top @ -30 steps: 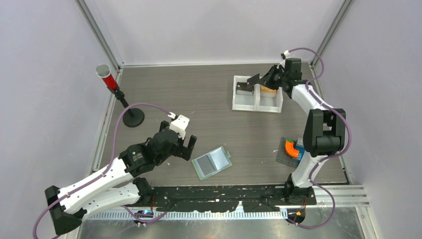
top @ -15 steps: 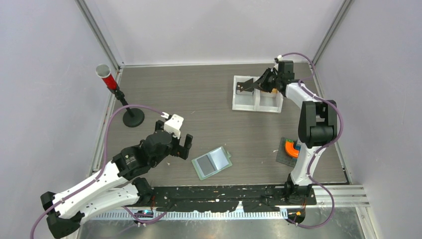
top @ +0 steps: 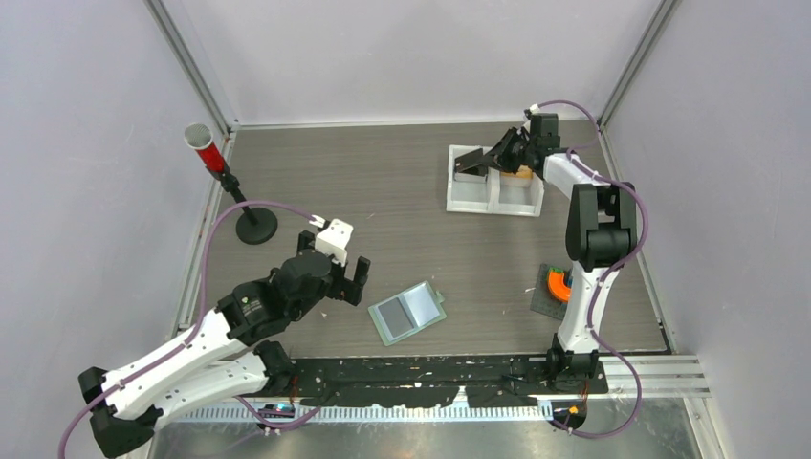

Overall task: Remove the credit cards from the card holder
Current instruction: Place the credit card in the storage box, then remove the credit card from the card holder.

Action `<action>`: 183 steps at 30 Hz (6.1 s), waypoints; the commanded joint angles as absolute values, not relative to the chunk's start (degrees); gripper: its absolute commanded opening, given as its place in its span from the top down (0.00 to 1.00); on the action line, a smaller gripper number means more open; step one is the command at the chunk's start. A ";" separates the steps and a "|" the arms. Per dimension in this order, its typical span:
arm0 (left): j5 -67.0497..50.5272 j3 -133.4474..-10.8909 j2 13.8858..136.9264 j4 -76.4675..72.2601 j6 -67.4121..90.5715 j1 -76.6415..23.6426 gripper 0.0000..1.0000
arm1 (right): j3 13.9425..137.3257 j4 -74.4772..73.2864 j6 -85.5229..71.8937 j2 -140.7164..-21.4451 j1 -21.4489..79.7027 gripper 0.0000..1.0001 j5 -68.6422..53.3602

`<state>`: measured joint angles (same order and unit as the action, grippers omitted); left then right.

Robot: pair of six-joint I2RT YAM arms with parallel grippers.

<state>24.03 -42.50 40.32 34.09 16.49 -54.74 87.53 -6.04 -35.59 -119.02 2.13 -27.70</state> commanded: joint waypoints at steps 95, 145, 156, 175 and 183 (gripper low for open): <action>28.01 -34.03 18.90 49.15 42.71 -51.51 0.04 | 55.32 -10.39 -35.95 -92.09 73.04 0.29 17.15; 1.99 -25.13 41.88 23.73 46.15 -44.09 0.44 | 38.65 15.13 -43.70 -89.03 64.74 0.62 -1.13; 1.43 -29.02 52.96 21.96 43.88 -42.28 0.63 | 35.04 20.77 -45.50 -87.59 62.26 0.62 -5.57; -1.95 -31.10 59.22 19.07 43.16 -42.10 0.66 | 29.45 28.48 -48.48 -85.58 58.10 0.61 -11.09; -4.27 -32.02 62.44 15.63 42.84 -42.10 0.68 | 28.19 30.44 -49.31 -85.42 57.05 0.61 -12.26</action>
